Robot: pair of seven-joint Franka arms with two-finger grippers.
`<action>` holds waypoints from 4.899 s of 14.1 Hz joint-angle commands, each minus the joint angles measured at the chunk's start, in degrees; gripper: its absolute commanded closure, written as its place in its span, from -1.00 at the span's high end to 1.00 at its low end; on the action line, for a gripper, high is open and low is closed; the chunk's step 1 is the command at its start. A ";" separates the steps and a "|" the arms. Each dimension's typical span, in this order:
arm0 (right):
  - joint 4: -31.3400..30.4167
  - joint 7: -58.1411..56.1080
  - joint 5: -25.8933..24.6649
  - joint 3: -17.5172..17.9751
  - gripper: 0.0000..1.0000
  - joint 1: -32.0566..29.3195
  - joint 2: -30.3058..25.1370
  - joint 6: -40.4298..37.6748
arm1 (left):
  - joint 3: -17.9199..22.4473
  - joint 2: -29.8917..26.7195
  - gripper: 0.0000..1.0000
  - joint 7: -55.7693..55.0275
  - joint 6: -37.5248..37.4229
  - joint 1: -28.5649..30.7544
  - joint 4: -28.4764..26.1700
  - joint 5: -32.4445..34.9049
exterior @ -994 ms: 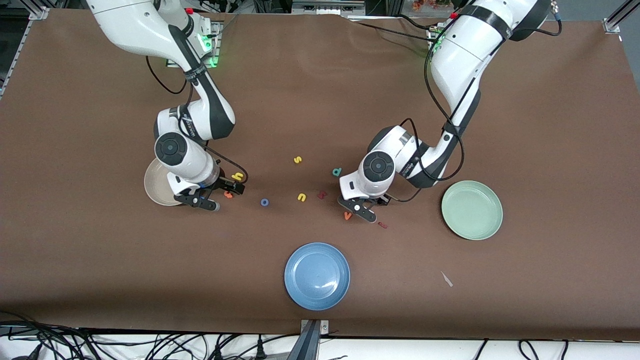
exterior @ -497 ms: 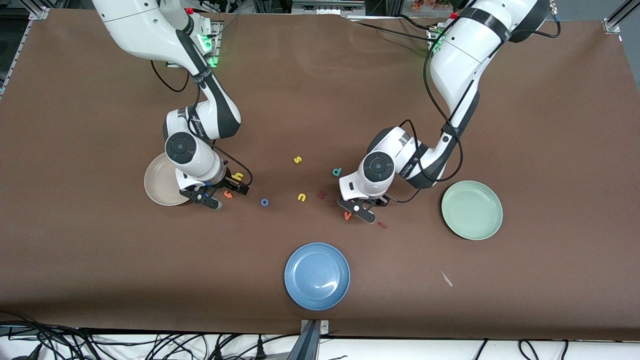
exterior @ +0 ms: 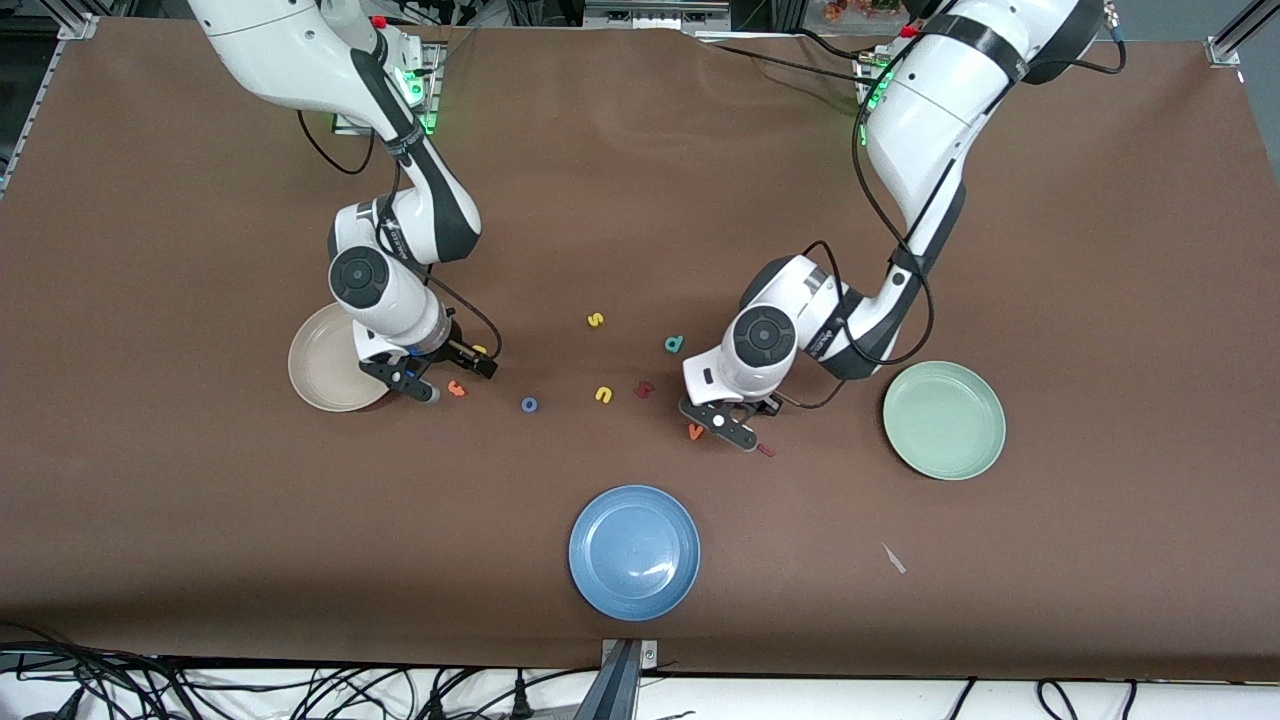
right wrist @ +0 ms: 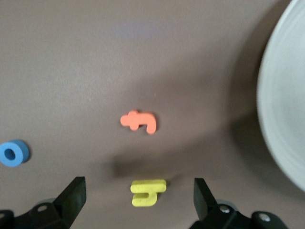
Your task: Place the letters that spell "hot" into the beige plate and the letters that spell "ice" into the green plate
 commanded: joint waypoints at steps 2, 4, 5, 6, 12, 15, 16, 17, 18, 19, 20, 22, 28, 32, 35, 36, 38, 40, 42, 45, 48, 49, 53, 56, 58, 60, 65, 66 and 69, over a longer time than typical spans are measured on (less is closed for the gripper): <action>-5.46 0.96 0.86 1.12 1.00 -0.03 -1.96 6.47 | -0.43 -6.21 -1.00 0.53 -10.66 4.50 -0.53 1.67; -6.09 0.96 0.86 1.21 1.00 -0.03 -1.70 7.28 | -0.51 -7.45 -1.00 2.02 -14.98 8.01 -0.79 1.67; -6.09 0.96 0.86 1.21 1.00 -0.03 -1.61 7.28 | -0.52 -7.71 -1.00 2.90 -16.56 10.12 -0.97 1.76; -6.43 0.96 0.86 1.21 1.00 -0.03 -1.61 7.46 | -0.52 -7.72 -1.00 4.47 -17.54 11.79 -0.97 1.67; -6.88 0.96 0.86 1.30 0.82 -0.03 -0.73 9.21 | -0.25 -5.17 -1.00 10.11 -16.15 20.33 -1.59 3.41; -6.88 0.96 0.86 1.82 0.55 -0.03 -0.38 9.66 | -0.25 -3.33 -0.99 10.81 -11.77 22.43 -1.85 7.02; -6.88 0.96 0.86 2.08 0.46 -0.03 -0.21 9.57 | -0.25 -2.45 -0.99 11.77 -10.88 22.71 -1.85 7.03; -6.88 0.96 0.86 2.09 0.35 -0.03 -0.20 9.57 | -0.25 -2.18 -0.94 12.22 -10.78 22.80 -1.76 7.03; -6.88 0.87 0.86 2.09 0.24 -0.03 -0.20 9.57 | -0.34 -2.35 -0.58 12.13 -10.95 22.80 -1.85 7.03; -6.88 0.69 0.77 2.09 0.14 -0.03 -0.20 9.48 | -0.34 -2.44 0.17 12.22 -11.22 22.80 -1.85 6.94; -6.88 0.61 0.77 2.09 0.02 -0.03 -0.20 9.48 | -0.51 -2.88 0.76 12.31 -11.74 22.62 -1.76 7.03; -6.62 0.43 0.77 2.09 -0.16 -0.11 -0.12 9.48 | -1.13 -4.37 1.00 11.96 -15.06 22.01 -1.41 6.59; -6.09 0.78 0.77 2.09 -0.39 -0.11 0.41 9.57 | -12.10 -7.72 1.00 4.67 -22.82 21.57 -1.06 6.06; -5.74 0.61 0.77 2.17 -0.37 -0.03 0.32 9.13 | -14.93 -7.10 1.00 1.25 -18.44 19.21 -2.02 2.37; -3.99 1.22 0.77 2.26 0.21 -0.03 -0.55 5.28 | -14.75 -5.88 0.91 -3.41 -14.31 14.19 -2.55 3.42; -3.02 1.22 0.77 2.17 0.34 -0.03 -0.73 2.74 | -14.75 -5.78 0.83 -3.77 -11.68 13.66 -3.68 3.77; -1.70 0.43 0.51 2.09 0.35 -0.11 -0.99 -0.09 | -14.75 -5.69 0.79 -3.86 -5.62 13.31 -6.41 3.78; -1.52 -2.02 0.42 1.91 0.47 -0.11 -0.91 -0.89 | -14.67 -4.65 0.78 -3.86 -2.44 12.96 -7.65 4.74; -1.52 -5.09 0.33 1.65 0.65 -0.20 -0.99 -2.55 | -14.67 -3.76 0.66 -4.91 -0.85 11.56 -8.53 8.51; -1.52 -13.43 0.33 0.86 0.72 -0.38 -0.91 -3.44 | -14.58 -2.80 0.44 -9.30 -0.06 9.54 -8.97 9.14; -1.52 -19.42 0.33 0.68 0.72 -1.08 -0.73 -4.06 | -14.32 -2.36 0.40 -11.24 0.21 9.00 -9.58 11.49; -1.43 -20.30 0.33 0.68 0.72 -1.34 -0.64 -3.97 | -14.31 -2.27 0.37 -11.85 0.21 9.09 -10.02 13.51; 0.33 -20.66 -0.28 0.68 0.72 -1.43 0.32 -3.97 | -14.31 -2.01 0.21 -13.00 0.21 9.09 -10.55 13.80; 2.17 -20.84 -0.37 0.68 0.72 -1.34 1.90 -3.97 | -14.31 -1.65 -0.05 -14.76 0.30 9.09 -10.81 14.06; 2.35 -21.63 -0.29 0.77 0.72 -1.34 2.34 -3.97 | -14.31 -1.39 -0.59 -15.02 0.30 9.52 -10.81 14.15; 2.44 -21.98 -0.29 0.77 0.72 -1.43 2.61 -3.97 | -14.31 -1.83 -0.95 -15.11 0.12 9.79 -10.64 14.06; 5.25 -21.98 -0.29 0.77 0.66 -1.43 4.72 -3.97 | -14.67 -6.73 -0.98 -12.93 -7.24 13.38 -9.50 13.97; 5.25 -22.16 -0.29 0.77 0.63 -1.43 4.81 -3.97 | -14.58 -8.05 -0.95 -10.39 -9.53 14.35 -9.67 13.97; 5.25 -22.33 -0.29 0.77 0.51 -1.43 4.81 -3.97 | -14.67 -11.13 -0.95 -1.34 -15.60 20.49 -9.67 13.88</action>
